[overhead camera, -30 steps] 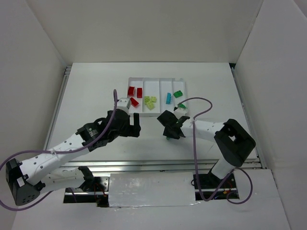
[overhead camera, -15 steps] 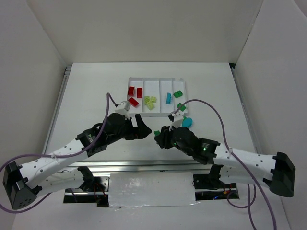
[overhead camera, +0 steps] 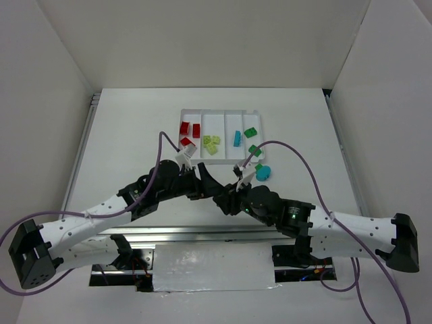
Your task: Sort the legos into containers by color
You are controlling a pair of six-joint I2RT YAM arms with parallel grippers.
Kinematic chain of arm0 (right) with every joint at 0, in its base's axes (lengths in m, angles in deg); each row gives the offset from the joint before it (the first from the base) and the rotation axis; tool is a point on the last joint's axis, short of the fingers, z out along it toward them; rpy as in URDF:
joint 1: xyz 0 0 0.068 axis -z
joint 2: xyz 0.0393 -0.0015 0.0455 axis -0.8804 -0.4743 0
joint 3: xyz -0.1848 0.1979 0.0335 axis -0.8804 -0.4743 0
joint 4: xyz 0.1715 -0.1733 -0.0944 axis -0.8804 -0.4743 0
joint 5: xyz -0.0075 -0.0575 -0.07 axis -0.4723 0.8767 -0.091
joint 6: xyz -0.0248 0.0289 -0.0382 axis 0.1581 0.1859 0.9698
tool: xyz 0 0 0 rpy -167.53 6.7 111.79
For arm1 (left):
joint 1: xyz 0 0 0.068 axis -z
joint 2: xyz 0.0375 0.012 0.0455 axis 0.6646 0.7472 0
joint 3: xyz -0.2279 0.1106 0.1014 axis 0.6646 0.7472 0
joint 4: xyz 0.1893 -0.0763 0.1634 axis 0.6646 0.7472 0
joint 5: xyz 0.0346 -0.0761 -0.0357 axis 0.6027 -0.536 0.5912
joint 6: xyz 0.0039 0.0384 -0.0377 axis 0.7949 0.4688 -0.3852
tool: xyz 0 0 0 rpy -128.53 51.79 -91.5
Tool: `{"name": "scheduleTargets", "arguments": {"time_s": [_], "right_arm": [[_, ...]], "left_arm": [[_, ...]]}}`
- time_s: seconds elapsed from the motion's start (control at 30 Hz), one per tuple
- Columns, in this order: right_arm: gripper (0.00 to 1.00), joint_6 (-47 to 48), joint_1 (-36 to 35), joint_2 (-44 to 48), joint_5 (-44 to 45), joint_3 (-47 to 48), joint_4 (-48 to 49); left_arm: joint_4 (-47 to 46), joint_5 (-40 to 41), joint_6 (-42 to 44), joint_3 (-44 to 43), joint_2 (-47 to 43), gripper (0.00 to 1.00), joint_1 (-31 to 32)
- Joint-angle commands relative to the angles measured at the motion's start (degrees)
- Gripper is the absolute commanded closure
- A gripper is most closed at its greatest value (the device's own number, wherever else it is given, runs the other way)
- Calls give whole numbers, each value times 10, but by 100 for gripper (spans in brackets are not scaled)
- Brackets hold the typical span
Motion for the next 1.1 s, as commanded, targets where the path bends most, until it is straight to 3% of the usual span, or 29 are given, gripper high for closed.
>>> {"name": "scheduleTargets", "arguments": {"time_s": [0.0, 0.07, 0.17, 0.2, 0.23, 0.27, 0.33, 0.37, 0.4, 0.5, 0.67, 0.8, 0.93, 1.07], "right_arm": [[100, 13, -8, 3, 35, 27, 15], [100, 11, -8, 5, 48, 28, 15], [100, 10, -8, 0, 61, 36, 11], [100, 9, -7, -2, 60, 39, 8], [100, 9, -7, -10, 59, 45, 6], [96, 3, -7, -14, 60, 47, 5], [60, -2, -7, -23, 51, 51, 2], [7, -10, -7, -24, 30, 50, 3], [0, -12, -7, -23, 15, 46, 9], [0, -17, 3, 7, -55, 36, 4], [0, -21, 34, 80, -173, 33, -30], [0, -10, 58, 151, -309, 31, -41], [1, -4, 65, 174, -345, 39, -45], [9, 0, 65, 167, -378, 47, -45]], "left_arm": [[-54, -29, -10, 9, 1, 34, 5], [-53, -32, -13, 11, 0, 46, 6], [-53, -34, -13, 13, -2, 51, 5], [-58, -35, -8, 15, -2, 74, 5], [-58, -37, -5, 15, -2, 83, 5], [-58, -42, 1, 11, -1, 100, 5], [-77, -50, 22, 11, -1, 100, 6], [-87, -61, 29, 16, -7, 100, 5], [-94, -61, 36, 17, -12, 100, 5], [-68, -36, 88, 6, -37, 100, 5], [-65, -62, 170, -6, -84, 100, 5], [-83, -147, 227, -2, -103, 100, 5], [-133, -251, 241, 11, -100, 100, 4], [-197, -309, 220, 25, -92, 100, 4]]}}
